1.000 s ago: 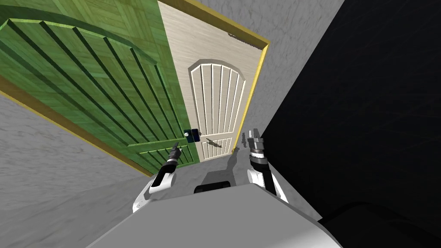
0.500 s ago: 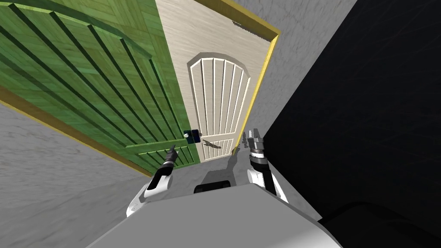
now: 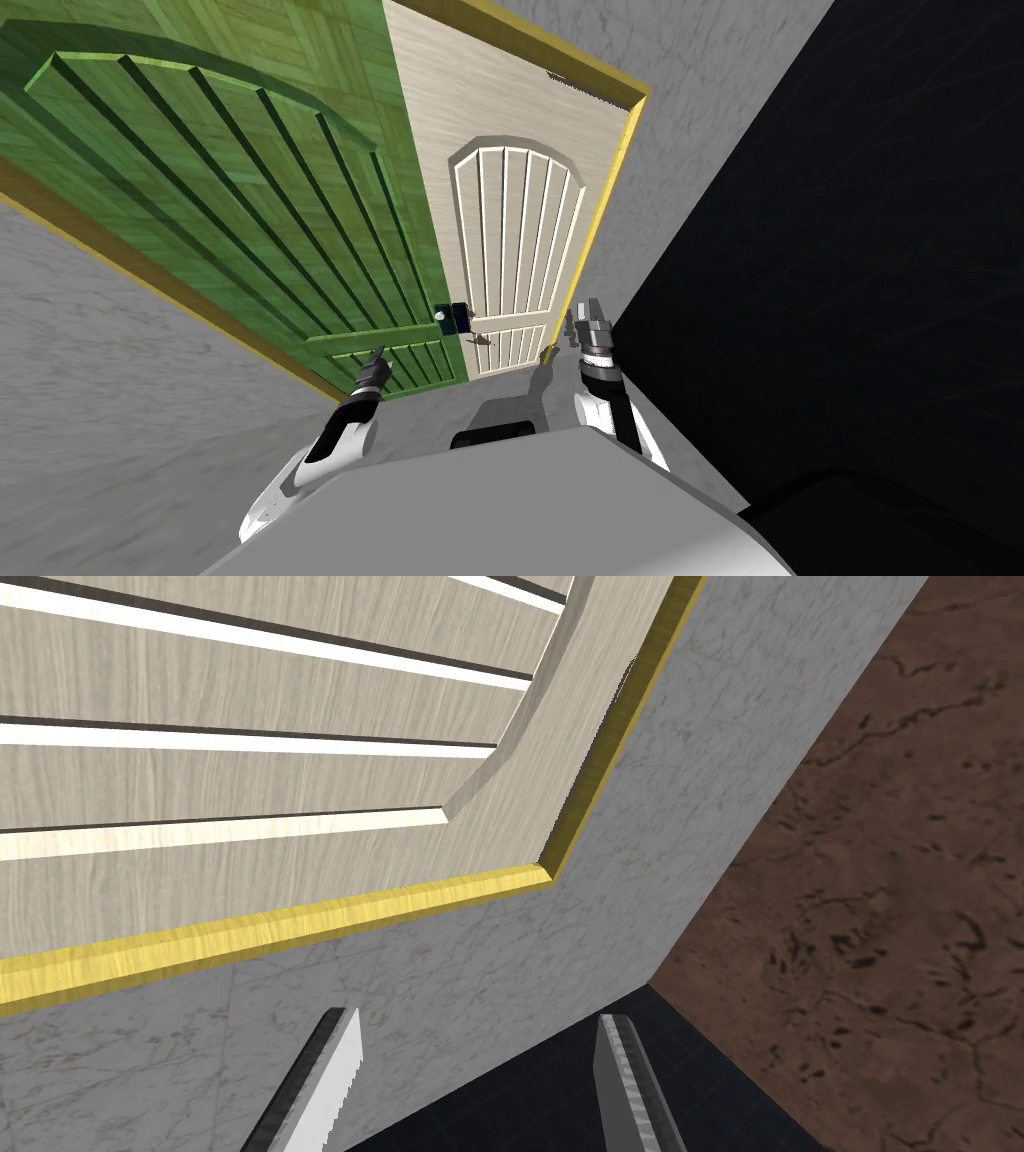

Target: Pull the door open

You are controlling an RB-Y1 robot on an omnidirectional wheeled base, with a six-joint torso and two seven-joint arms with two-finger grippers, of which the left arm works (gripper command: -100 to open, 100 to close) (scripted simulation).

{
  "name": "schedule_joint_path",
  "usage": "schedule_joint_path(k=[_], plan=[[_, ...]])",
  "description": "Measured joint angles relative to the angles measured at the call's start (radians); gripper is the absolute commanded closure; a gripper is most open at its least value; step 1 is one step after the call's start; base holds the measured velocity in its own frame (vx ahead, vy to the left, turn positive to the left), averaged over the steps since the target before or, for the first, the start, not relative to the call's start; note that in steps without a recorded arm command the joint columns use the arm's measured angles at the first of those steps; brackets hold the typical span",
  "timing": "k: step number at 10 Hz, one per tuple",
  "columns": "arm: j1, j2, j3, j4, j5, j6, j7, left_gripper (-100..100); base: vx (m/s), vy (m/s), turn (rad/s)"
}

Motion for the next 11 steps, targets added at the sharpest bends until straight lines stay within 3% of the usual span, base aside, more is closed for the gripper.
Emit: schedule_joint_path(k=[3, 8, 9, 11], plan=[[-0.013, 0.008, 0.011, 0.019, 0.005, -0.003, 0.005, -100, 0.172, 0.046, -0.088], [-0.060, -0.016, -0.041, 0.011, 0.001, -0.019, 0.012, -100, 0.180, -0.050, -0.122], [-0.062, -0.018, -0.043, 0.010, 0.000, -0.018, 0.012, 100, -0.009, 0.008, 0.026], [-0.064, -0.014, -0.039, 0.007, 0.001, -0.021, 0.012, 100, -0.030, 0.024, 0.002]])
